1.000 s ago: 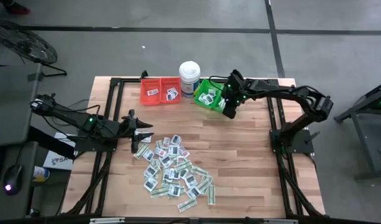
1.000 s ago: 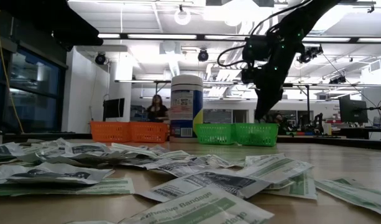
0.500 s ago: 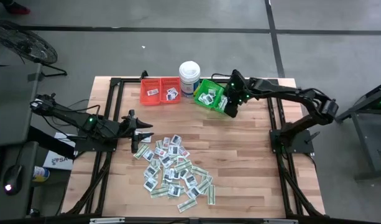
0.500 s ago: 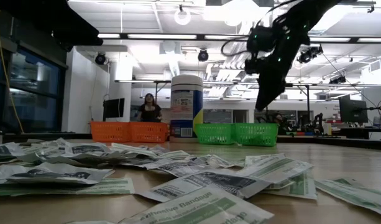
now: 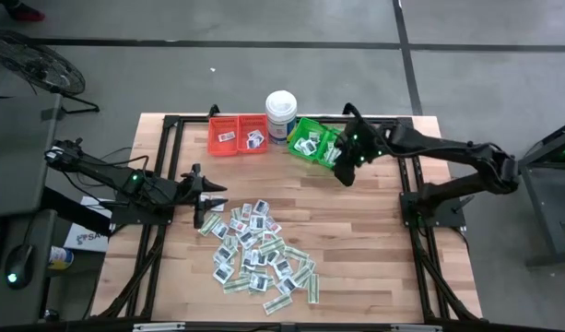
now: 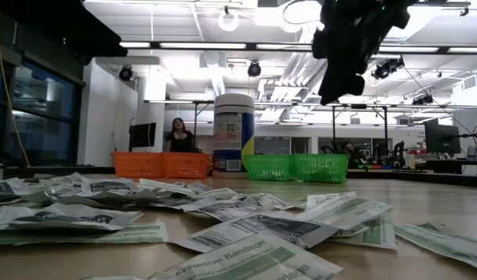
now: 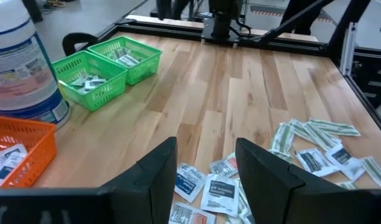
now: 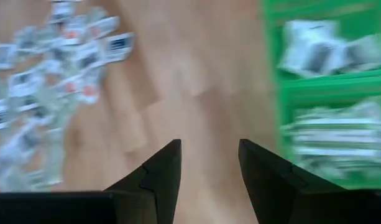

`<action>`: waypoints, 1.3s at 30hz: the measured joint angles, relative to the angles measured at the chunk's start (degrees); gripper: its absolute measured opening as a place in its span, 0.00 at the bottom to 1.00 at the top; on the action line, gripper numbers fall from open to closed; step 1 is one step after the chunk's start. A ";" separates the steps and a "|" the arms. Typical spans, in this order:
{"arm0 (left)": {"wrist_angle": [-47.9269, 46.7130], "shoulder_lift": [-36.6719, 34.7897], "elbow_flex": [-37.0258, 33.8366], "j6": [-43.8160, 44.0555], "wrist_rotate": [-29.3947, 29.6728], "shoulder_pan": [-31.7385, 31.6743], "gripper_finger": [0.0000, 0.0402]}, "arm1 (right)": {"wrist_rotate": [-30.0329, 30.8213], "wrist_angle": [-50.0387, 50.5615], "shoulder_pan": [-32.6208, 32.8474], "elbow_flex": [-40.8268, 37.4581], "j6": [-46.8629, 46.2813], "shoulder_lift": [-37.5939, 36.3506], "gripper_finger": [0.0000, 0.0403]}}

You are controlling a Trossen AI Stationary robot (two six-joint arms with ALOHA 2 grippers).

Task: Pick & Place First Aid Supplies
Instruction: Put the green bandage pack into the right green bin

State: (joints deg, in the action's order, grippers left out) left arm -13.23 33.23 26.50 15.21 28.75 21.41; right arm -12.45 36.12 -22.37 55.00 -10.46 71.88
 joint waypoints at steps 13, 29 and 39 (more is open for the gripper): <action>-0.27 0.02 0.00 -2.21 -4.66 -0.01 0.40 | 0.51 -5.44 22.19 0.00 -28.86 0.65 0.38; -0.23 0.02 0.00 -3.38 -10.02 -0.01 0.40 | 11.89 -17.87 46.01 0.00 -61.40 16.50 0.38; -0.24 0.02 0.00 -4.44 -13.63 0.00 0.40 | 13.75 -33.86 50.97 0.00 -71.33 28.66 0.38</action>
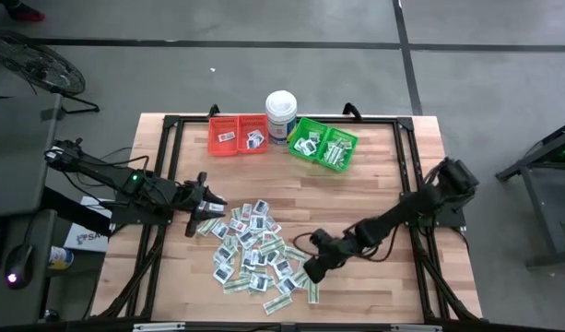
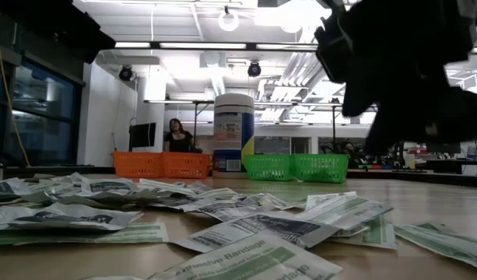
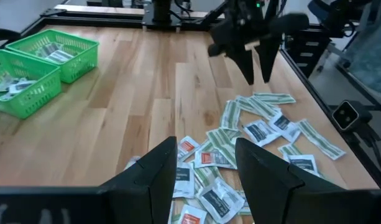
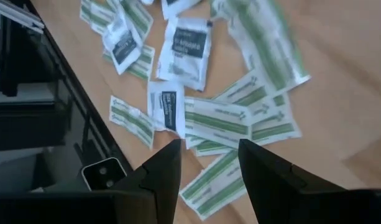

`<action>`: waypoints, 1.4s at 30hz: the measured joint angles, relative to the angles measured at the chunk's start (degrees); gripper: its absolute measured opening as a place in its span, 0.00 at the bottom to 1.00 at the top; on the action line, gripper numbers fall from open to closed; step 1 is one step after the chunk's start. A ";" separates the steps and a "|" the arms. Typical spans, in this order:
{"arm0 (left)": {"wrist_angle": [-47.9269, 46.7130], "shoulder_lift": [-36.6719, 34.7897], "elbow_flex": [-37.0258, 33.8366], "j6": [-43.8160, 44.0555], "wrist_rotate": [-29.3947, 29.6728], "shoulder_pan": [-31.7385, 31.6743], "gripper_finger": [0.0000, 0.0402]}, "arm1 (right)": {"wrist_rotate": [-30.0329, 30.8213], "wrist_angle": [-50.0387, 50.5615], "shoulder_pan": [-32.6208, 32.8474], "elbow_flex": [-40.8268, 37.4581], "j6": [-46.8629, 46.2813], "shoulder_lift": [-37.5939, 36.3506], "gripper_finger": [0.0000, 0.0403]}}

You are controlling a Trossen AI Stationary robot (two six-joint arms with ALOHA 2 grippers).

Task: Pick & Place First Aid Supplies
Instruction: Put the green bandage pack into the right green bin

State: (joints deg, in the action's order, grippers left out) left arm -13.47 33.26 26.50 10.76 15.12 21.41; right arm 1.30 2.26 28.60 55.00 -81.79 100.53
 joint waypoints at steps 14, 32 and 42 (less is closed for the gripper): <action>0.00 0.00 0.00 -0.20 -2.34 0.00 0.40 | 5.69 -0.78 1.88 0.00 -3.31 3.30 0.37; -0.44 0.00 0.00 -0.24 -2.64 0.00 0.40 | 4.61 -3.72 2.43 0.00 -3.07 5.72 0.34; -0.42 0.00 0.00 -0.24 -2.67 -0.02 0.40 | 4.68 -3.80 2.56 0.00 -3.21 6.30 0.34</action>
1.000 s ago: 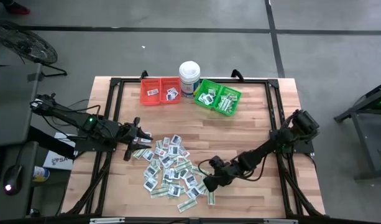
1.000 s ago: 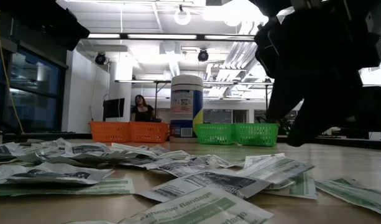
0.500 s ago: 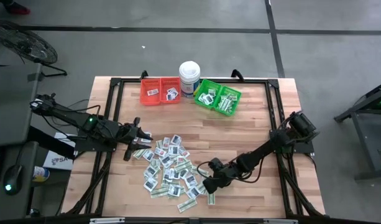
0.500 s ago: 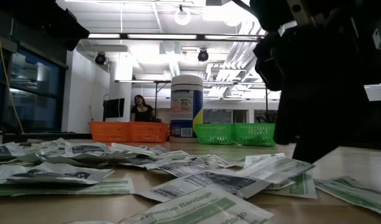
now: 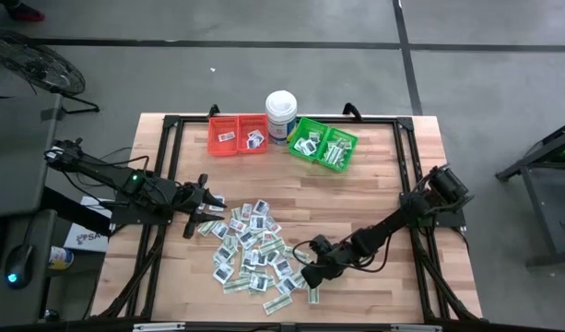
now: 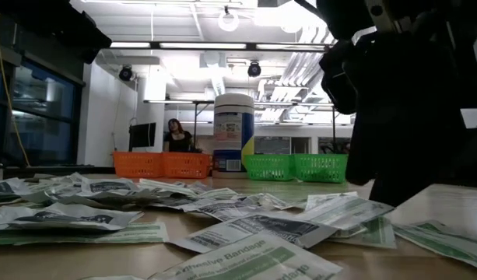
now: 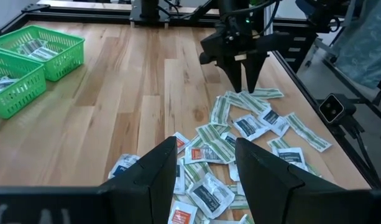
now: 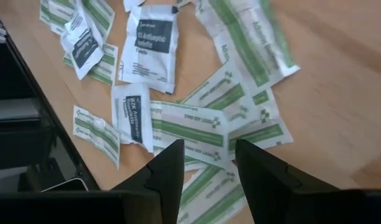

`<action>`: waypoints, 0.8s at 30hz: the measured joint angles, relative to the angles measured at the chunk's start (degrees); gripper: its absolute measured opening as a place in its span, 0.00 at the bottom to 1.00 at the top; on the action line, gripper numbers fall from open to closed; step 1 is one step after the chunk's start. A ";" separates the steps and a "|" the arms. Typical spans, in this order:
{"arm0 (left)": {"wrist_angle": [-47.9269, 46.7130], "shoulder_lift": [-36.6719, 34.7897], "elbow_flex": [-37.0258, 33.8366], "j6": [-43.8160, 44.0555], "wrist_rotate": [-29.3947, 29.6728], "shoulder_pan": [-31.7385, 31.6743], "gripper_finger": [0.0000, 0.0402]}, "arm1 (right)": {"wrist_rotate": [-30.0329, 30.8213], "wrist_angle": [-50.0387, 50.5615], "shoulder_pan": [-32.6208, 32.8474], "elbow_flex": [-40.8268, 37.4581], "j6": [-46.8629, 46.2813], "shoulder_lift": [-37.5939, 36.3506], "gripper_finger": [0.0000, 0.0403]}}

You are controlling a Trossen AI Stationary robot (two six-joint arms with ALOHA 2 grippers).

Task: Pick & Place First Aid Supplies
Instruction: Put the green bandage pack into the right green bin

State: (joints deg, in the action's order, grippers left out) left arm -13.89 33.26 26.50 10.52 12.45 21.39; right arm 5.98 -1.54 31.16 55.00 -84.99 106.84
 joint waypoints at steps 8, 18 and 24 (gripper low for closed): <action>-0.02 -0.02 0.00 0.00 -0.17 0.02 0.40 | -1.70 -8.19 0.02 0.11 -0.07 3.71 0.34; 0.02 0.00 0.00 0.00 -0.24 0.02 0.40 | -0.12 -7.68 0.04 0.04 -0.07 3.75 0.21; 0.02 -0.02 0.00 0.00 -0.39 0.00 0.40 | -0.33 -7.40 0.00 -0.07 0.12 3.84 0.02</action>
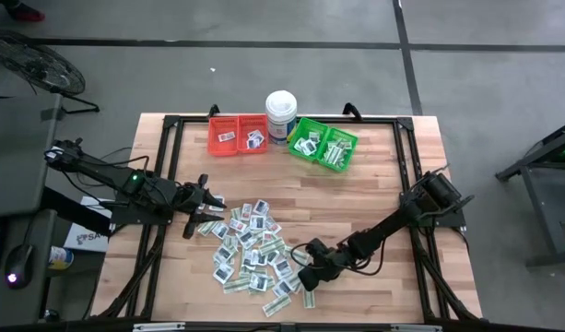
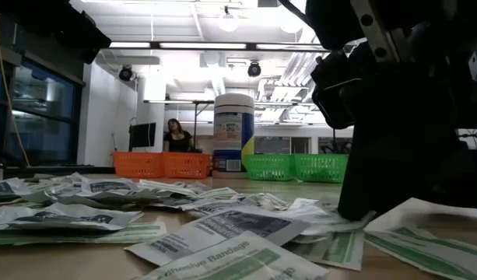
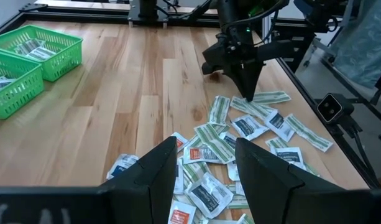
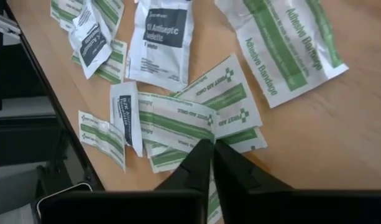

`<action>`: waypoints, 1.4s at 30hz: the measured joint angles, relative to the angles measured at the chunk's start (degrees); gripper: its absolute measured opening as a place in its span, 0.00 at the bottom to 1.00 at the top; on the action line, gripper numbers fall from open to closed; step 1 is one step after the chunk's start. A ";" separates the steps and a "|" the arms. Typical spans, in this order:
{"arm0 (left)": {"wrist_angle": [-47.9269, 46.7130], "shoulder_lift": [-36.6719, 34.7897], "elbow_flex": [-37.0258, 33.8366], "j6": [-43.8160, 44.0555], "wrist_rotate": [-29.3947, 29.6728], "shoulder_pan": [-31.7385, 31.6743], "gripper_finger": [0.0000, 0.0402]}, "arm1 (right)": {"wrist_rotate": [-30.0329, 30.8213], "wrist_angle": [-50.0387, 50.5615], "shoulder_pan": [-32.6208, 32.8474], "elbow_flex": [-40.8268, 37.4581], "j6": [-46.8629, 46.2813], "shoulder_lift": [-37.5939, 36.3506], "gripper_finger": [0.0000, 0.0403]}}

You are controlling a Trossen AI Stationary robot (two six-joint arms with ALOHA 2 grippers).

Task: Pick & Place First Aid Supplies
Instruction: Put the green bandage pack into the right green bin

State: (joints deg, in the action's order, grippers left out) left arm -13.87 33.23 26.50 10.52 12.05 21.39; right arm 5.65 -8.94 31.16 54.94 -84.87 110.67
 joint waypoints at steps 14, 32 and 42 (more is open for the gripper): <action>0.00 0.02 0.00 0.00 -0.20 0.02 0.40 | 1.83 0.75 -0.02 0.00 1.41 -5.48 0.00; -0.02 0.01 0.00 -0.29 -0.81 0.02 0.40 | 9.31 19.11 -0.36 0.02 4.36 -20.60 0.00; 0.00 0.01 0.00 -0.39 -0.76 0.01 0.40 | 16.51 33.68 -3.75 0.02 7.12 -29.11 0.00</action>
State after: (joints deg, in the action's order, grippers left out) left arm -13.87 33.24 26.50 10.13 11.29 21.40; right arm 22.16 24.74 27.40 54.96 -77.75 81.56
